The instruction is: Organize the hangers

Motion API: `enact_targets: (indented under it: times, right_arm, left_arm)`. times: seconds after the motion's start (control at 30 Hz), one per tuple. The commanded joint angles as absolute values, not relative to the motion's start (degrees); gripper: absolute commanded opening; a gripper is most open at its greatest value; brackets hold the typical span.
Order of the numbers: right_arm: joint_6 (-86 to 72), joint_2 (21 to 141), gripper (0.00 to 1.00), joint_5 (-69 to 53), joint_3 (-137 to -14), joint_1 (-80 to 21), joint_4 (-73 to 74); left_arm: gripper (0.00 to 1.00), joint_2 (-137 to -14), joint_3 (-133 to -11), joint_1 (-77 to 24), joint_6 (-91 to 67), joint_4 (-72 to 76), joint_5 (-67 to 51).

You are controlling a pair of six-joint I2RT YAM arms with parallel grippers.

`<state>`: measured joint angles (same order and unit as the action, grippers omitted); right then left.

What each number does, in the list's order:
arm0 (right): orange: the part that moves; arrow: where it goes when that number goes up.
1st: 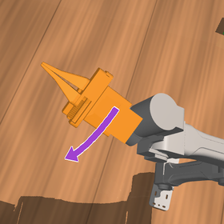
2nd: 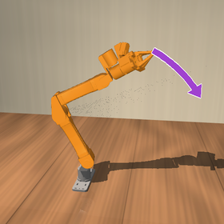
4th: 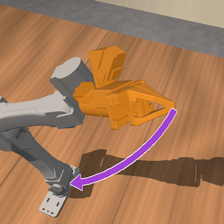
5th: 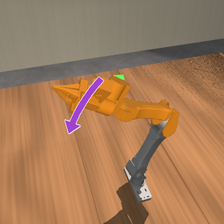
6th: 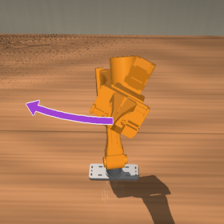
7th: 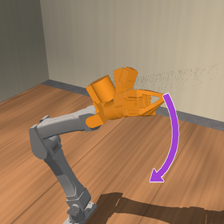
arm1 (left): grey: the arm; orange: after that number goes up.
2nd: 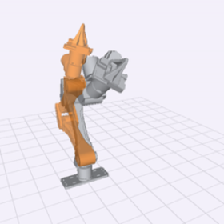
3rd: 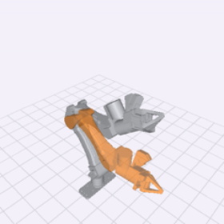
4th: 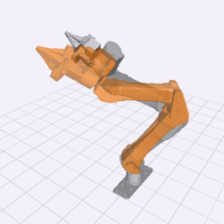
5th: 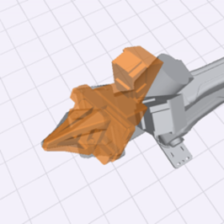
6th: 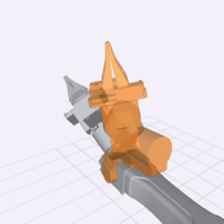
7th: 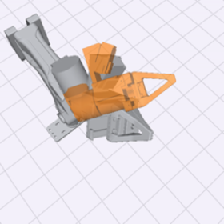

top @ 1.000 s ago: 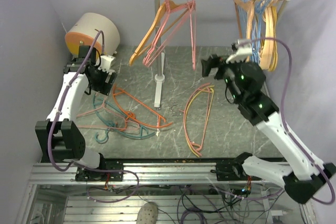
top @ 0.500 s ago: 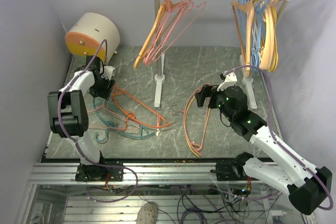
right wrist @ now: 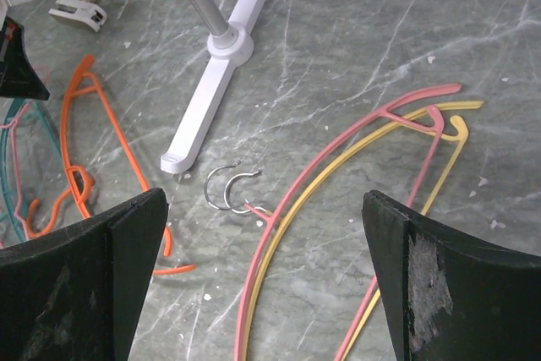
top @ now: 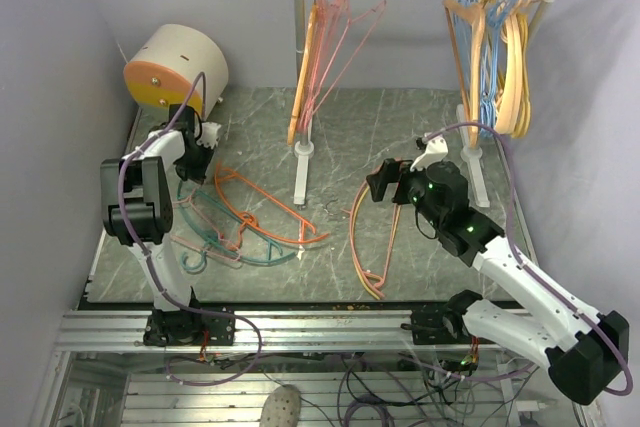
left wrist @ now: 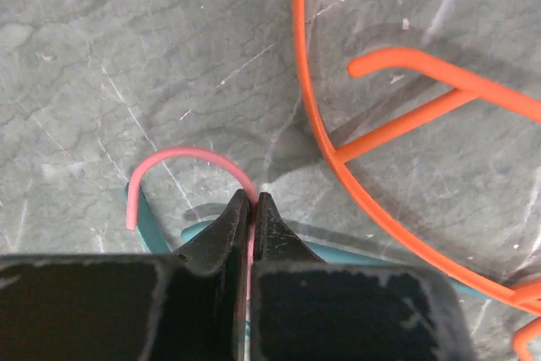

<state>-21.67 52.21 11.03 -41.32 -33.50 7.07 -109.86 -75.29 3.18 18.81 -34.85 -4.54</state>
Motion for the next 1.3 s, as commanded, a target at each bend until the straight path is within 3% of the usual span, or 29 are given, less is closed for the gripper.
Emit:
enact_targets:
  times: [0.0,0.17,0.27,0.53,1.1,1.13,1.2,1.27]
  right_arm:
    - [-20.88,52.18,1.00,7.66,-39.93,-33.57,4.77]
    - [-20.74,58.29,1.00,-17.60,-33.87,-33.64,-7.89]
    - [-27.17,63.24,1.00,-25.15,-31.05,-35.50,-20.65]
    - [-29.44,79.06,0.99,-23.46,-39.16,-46.17,-31.72]
    - [-31.87,100.34,0.95,-26.46,-56.54,-58.26,-37.36]
    - [-32.15,101.05,0.90,-26.69,-56.81,-58.53,-37.63]
    - [-32.65,101.97,0.63,-27.48,-56.96,-58.98,-38.32]
    - [-32.72,102.16,0.07,-27.43,-57.83,-59.44,-37.59]
  left_arm:
    - [0.07,-107.38,-78.64,2.68,18.49,-37.26,-8.68]
    - [0.07,-99.28,-84.66,1.19,18.49,-48.07,-14.27]
    - [0.07,-92.22,-85.93,-2.37,18.68,-50.23,-12.18]
    - [0.07,-84.63,-87.65,-13.90,11.91,-51.21,-4.51]
    - [0.07,-82.89,-87.75,-15.82,12.23,-50.60,-3.38]
    - [0.07,-82.68,-87.80,-15.82,12.17,-50.58,-3.60]
    - [0.07,-82.13,-87.72,-15.80,12.04,-50.45,-3.81]
    - [0.07,-81.65,-87.91,-15.82,12.03,-50.64,-3.98]
